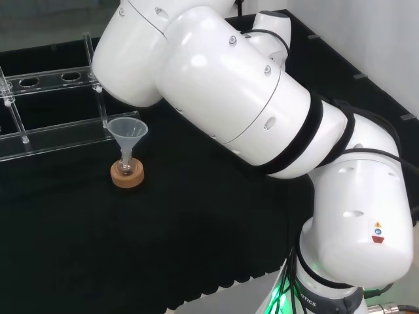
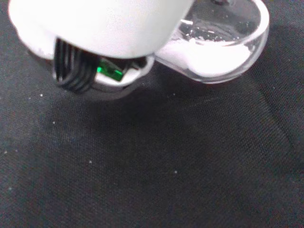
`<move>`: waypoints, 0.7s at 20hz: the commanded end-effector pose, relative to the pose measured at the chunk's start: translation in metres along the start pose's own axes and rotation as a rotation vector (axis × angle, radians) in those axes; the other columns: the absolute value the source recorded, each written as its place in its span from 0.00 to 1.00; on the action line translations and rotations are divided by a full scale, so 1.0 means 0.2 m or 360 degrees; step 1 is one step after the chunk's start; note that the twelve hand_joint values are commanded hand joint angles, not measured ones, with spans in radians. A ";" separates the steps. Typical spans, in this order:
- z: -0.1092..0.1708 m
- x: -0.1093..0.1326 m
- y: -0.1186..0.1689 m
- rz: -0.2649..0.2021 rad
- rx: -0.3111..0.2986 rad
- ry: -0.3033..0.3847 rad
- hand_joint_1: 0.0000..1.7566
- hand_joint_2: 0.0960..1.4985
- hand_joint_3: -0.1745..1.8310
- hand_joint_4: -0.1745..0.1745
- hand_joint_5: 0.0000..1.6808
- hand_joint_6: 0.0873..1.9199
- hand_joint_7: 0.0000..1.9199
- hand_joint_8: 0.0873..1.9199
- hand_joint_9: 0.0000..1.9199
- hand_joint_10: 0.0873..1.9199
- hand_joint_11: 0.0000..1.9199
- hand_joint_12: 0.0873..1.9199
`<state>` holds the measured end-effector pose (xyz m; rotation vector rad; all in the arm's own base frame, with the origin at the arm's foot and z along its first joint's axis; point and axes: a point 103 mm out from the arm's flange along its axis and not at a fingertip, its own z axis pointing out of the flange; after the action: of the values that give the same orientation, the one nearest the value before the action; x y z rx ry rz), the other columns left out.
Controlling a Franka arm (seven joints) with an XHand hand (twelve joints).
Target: Pick up the weighing funnel.
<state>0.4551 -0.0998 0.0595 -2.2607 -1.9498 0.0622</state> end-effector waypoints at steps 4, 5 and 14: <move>-0.01 0.01 0.00 0.0003 -0.0025 0.0021 0.75 0.34 0.42 0.00 0.92 0.00 0.85 0.00 0.69 0.07 0.13 0.75; -0.02 0.01 0.01 0.0004 -0.0026 0.0024 0.75 0.34 0.42 0.00 0.92 0.00 0.85 0.00 0.69 0.07 0.13 0.75; -0.09 0.03 0.01 -0.0016 -0.0058 0.0047 0.75 0.34 0.42 0.00 0.92 0.00 0.85 0.00 0.69 0.07 0.13 0.75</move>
<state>0.4598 -0.0975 0.0699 -2.2666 -1.9555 0.0084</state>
